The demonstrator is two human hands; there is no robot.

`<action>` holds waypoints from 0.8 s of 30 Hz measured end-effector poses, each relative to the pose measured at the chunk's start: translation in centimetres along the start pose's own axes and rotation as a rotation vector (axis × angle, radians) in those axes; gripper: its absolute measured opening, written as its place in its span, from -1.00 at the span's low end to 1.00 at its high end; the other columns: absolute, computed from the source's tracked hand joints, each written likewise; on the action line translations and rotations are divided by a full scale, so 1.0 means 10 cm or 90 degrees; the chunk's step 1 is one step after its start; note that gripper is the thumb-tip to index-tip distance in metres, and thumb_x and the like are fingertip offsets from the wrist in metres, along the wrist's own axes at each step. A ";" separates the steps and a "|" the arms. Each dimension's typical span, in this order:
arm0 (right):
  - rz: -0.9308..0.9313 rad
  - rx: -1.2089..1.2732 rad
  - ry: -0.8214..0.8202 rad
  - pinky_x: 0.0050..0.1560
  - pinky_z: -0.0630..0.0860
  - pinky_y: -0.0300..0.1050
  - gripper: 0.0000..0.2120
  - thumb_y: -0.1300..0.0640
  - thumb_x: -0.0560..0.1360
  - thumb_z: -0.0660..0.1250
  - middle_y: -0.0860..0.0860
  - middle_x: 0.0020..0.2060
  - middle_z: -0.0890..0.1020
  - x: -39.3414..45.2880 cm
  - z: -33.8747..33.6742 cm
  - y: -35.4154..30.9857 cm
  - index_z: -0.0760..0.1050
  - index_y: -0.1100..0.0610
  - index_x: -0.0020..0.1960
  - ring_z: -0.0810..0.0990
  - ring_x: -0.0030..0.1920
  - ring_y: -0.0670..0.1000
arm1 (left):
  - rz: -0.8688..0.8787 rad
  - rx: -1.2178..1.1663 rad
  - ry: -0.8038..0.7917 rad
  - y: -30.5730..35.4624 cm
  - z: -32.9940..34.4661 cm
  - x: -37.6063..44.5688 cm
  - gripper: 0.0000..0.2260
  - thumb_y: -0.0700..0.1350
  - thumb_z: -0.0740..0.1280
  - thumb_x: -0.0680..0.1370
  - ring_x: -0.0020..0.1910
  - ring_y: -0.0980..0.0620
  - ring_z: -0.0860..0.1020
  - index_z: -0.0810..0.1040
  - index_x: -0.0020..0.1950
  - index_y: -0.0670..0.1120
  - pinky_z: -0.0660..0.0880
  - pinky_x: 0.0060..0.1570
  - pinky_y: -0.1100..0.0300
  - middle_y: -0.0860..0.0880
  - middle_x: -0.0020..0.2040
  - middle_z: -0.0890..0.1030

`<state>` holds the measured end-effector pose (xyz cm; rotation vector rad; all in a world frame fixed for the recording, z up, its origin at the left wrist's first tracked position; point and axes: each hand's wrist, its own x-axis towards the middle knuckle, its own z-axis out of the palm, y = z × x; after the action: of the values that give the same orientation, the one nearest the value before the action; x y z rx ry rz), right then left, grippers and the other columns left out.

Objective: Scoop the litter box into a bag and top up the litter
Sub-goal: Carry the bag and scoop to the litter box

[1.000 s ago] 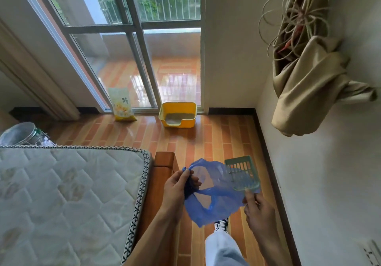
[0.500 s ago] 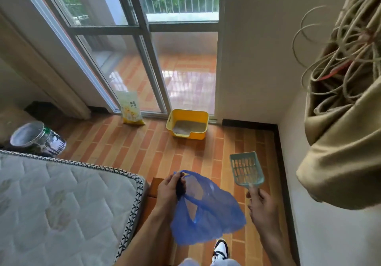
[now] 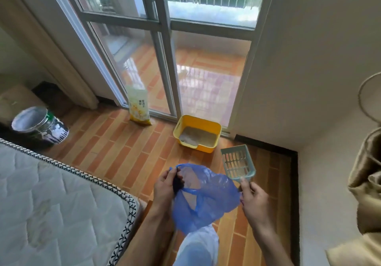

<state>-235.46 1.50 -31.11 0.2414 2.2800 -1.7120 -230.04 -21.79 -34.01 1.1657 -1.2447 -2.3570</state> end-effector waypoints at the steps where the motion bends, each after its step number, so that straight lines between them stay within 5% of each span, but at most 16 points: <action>1: -0.001 -0.005 -0.008 -0.45 0.33 -0.22 -0.64 -0.05 0.66 0.25 -0.06 -0.49 0.54 0.17 0.06 -0.08 0.58 0.13 -0.20 0.41 -0.49 -0.13 | 0.000 -0.014 0.004 0.04 0.05 0.16 -0.70 -0.21 0.29 0.66 -0.32 0.02 0.64 0.71 -0.22 -0.08 0.58 -0.20 0.17 -0.06 -0.29 0.67; 8: 0.004 -0.057 -0.054 -0.42 0.36 -0.20 -0.68 -0.06 0.66 0.23 -0.11 -0.44 0.52 1.22 0.44 -0.71 0.58 0.11 -0.14 0.44 -0.43 -0.15 | -0.027 -0.060 0.070 0.37 0.35 1.05 -0.77 -0.23 0.30 0.66 -0.42 0.05 0.55 0.62 -0.18 -0.15 0.56 -0.34 0.23 -0.07 -0.35 0.57; 18: 0.039 -0.085 -0.084 -0.34 0.25 -0.08 -0.56 -0.17 0.63 0.25 -0.08 -0.51 0.38 2.27 1.04 -0.93 0.49 0.11 -0.28 0.30 -0.46 -0.04 | -0.019 -0.010 0.119 0.72 0.59 2.03 -0.84 -0.19 0.32 0.66 -0.32 -0.03 0.52 0.60 -0.09 -0.20 0.51 -0.19 0.10 -0.10 -0.30 0.57; 24: 0.084 -0.117 -0.133 -0.39 0.32 -0.13 -0.60 -0.15 0.64 0.25 -0.08 -0.48 0.46 2.79 1.34 -0.92 0.54 0.13 -0.20 0.37 -0.44 -0.06 | -0.020 0.016 0.201 0.65 0.65 2.56 -0.78 -0.15 0.32 0.67 -0.30 -0.04 0.53 0.60 -0.14 -0.18 0.53 -0.17 0.06 -0.09 -0.30 0.59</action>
<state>-263.02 -14.93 -35.15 0.1632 2.1975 -1.3836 -252.59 -35.38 -40.71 1.5046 -1.1554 -2.0760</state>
